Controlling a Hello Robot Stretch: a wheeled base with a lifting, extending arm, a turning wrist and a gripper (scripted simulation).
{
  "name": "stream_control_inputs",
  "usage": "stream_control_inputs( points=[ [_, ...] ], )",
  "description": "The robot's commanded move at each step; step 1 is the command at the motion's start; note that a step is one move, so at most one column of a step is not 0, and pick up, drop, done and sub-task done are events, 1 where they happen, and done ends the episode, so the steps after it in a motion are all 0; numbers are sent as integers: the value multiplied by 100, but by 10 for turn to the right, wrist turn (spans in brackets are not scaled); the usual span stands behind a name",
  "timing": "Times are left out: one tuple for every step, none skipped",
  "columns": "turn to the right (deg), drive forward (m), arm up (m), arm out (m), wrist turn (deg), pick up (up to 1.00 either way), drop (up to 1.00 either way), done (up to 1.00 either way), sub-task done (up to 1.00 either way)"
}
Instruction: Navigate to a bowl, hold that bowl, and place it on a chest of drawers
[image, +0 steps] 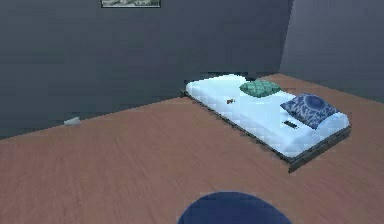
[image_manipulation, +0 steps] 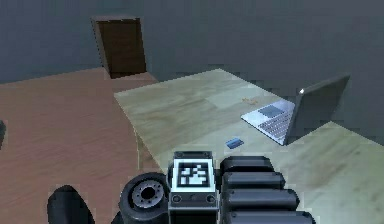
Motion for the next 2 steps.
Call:
stream_control_inputs(
  points=[
    [450,0,0,0,0,0,0,0,0],
    [180,0,0,0,0,0,0,0,0]
  ],
)
